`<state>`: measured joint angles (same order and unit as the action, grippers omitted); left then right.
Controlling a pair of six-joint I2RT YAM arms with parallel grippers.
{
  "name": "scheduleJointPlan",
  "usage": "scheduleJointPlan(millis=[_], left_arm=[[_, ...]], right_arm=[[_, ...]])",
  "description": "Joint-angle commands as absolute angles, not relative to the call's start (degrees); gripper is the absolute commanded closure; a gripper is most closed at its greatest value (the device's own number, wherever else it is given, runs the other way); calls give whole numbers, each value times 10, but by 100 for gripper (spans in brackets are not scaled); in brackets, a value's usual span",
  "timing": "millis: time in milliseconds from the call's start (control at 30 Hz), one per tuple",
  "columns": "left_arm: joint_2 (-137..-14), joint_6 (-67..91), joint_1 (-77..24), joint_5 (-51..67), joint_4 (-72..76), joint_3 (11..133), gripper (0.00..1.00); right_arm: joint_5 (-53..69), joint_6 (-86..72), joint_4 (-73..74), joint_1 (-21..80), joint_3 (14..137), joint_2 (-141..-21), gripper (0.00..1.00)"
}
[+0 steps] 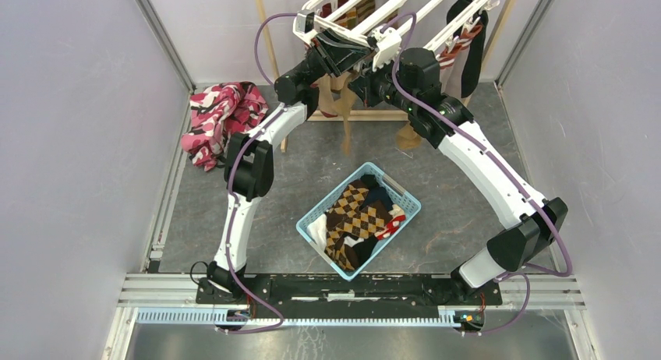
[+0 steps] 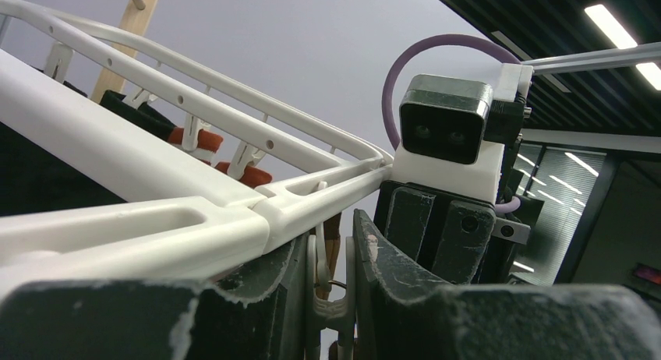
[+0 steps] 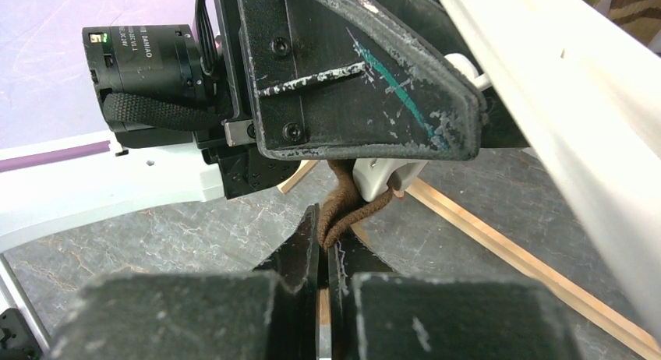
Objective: Clip the socks to the hanger
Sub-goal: Clamp the sock onto the hanger.
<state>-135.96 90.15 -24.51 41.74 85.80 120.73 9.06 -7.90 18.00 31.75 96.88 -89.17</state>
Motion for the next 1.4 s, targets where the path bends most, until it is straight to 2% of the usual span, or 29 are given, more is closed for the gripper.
scheduleJointPlan(millis=[0, 333, 500, 600, 733, 967, 1033, 1167, 1300, 1367], left_arm=[[-1346, 897, -233, 440, 995, 1215, 72], [-1338, 896, -232, 434, 995, 1199, 41], [-1321, 884, -231, 430, 995, 1172, 19], [-1296, 856, -230, 425, 995, 1127, 11], [-1273, 841, -229, 428, 995, 1077, 9], [-1236, 816, -230, 428, 996, 1013, 9], [-1231, 816, -230, 430, 995, 1005, 8], [-1219, 809, -230, 433, 996, 985, 8], [-1205, 801, -230, 440, 995, 968, 9], [-1197, 795, -230, 443, 996, 956, 8]], right_arm=[[44, -106, 112, 276, 978, -864, 100], [46, -105, 113, 276, 976, -864, 100], [47, -102, 113, 276, 973, -862, 100], [50, -95, 111, 276, 968, -858, 100], [49, -72, 111, 276, 954, -845, 100], [22, -23, 121, 275, 912, -811, 79], [17, -19, 121, 272, 903, -806, 75], [18, -18, 121, 267, 896, -803, 76], [18, -9, 121, 266, 890, -797, 85], [18, -5, 119, 266, 883, -791, 85]])
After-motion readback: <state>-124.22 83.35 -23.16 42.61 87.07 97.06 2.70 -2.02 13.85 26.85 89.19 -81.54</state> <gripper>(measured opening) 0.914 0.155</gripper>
